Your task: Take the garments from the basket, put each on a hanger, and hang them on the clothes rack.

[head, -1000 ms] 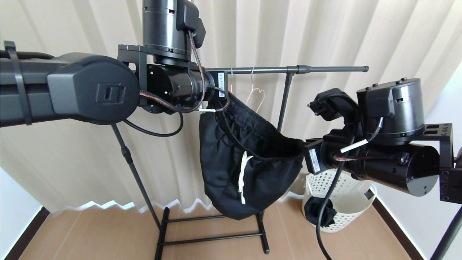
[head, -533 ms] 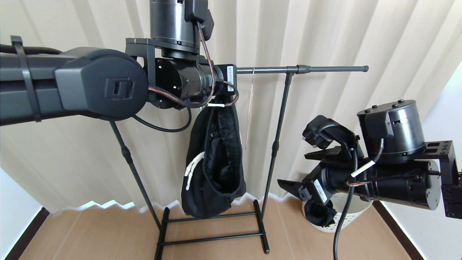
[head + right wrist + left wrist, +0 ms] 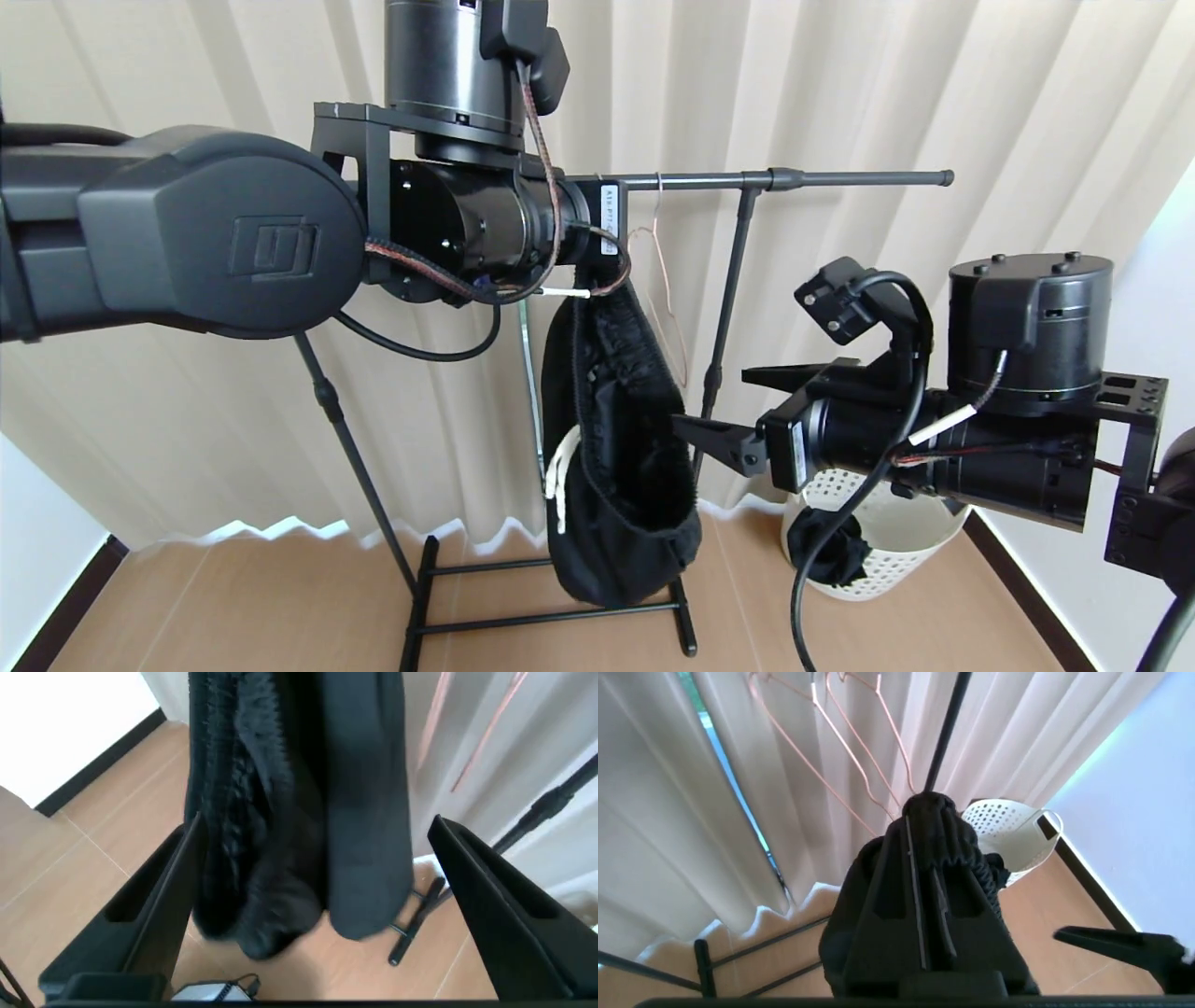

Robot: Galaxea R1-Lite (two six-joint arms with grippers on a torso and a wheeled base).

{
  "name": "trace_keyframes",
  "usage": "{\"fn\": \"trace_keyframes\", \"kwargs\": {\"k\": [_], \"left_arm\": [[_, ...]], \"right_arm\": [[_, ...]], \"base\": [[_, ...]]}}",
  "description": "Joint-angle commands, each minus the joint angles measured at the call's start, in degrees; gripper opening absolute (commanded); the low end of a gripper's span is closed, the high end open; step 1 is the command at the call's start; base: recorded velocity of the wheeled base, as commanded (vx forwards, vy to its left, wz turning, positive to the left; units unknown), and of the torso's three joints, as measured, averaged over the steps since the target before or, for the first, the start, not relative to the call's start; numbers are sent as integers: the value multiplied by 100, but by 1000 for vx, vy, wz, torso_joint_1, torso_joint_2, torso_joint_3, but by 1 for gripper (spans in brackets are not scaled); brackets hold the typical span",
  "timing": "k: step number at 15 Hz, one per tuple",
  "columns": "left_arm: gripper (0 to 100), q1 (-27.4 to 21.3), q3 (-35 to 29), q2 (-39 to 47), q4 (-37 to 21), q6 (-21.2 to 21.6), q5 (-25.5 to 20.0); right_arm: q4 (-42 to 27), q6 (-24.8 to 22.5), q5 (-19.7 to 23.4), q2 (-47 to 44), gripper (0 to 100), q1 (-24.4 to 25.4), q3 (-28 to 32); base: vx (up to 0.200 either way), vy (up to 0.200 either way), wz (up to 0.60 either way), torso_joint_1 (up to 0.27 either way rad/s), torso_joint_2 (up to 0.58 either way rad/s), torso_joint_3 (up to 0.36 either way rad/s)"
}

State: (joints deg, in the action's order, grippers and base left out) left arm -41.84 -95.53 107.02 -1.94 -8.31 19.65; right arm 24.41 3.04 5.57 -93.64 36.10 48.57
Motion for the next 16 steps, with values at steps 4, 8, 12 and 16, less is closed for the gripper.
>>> {"fn": "trace_keyframes", "kwargs": {"k": [4,8,12,16], "left_arm": [[0,-158,-1,-50,9,111,12],[0,-158,43,-103,9,111,12],[0,-158,236,-243,27,84,4],[0,-158,298,-305,18,84,-5]], "right_arm": [[-32,-31,-241,-630,100,-68,65],[-76,-233,-496,-928,100,-120,92],[-6,-339,-583,-1148,100,-156,109],[3,-339,-671,-1210,0,-182,197]], "base": [[0,0,0,0,0,0],[0,0,0,0,0,0],[0,0,0,0,0,0],[0,0,0,0,0,0]]}}
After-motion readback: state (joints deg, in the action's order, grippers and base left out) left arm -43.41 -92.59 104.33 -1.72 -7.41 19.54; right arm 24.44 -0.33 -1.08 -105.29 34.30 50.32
